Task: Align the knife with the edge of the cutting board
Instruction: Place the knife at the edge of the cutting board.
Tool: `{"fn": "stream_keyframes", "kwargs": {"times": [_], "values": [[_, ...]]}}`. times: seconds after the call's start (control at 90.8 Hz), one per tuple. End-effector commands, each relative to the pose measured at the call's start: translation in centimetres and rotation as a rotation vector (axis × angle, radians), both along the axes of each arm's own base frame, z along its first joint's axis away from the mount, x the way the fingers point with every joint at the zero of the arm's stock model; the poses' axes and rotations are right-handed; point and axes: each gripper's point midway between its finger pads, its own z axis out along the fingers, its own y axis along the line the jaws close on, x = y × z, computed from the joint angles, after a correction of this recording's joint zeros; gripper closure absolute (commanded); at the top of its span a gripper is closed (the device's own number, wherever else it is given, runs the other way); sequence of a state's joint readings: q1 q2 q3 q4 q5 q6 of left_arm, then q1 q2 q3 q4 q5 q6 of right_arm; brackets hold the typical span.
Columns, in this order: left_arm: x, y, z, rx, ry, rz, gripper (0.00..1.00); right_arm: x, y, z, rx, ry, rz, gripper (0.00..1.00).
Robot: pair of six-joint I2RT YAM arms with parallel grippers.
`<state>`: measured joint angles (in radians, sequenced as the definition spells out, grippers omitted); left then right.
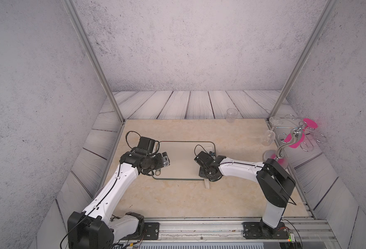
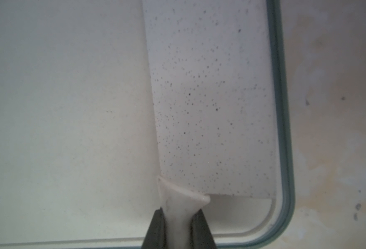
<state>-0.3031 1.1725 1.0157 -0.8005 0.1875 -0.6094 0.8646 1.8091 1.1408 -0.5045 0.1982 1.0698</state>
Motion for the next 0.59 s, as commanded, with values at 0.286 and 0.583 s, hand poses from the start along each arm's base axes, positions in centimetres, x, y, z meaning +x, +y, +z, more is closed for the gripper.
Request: {"fn": "stream_keyframes", "kwargs": {"times": [0.286,0.583], "values": [[0.47,0.04,0.50,0.006,-0.008,-0.002,0.00,-0.17,-2.04,-0.50,-0.054,-0.007,-0.035,0.87],[0.68,0.00,0.41,0.006,-0.012,-0.003,0.00,-0.31,-2.26,-0.82,-0.036,-0.003,-0.025,0.85]]}}
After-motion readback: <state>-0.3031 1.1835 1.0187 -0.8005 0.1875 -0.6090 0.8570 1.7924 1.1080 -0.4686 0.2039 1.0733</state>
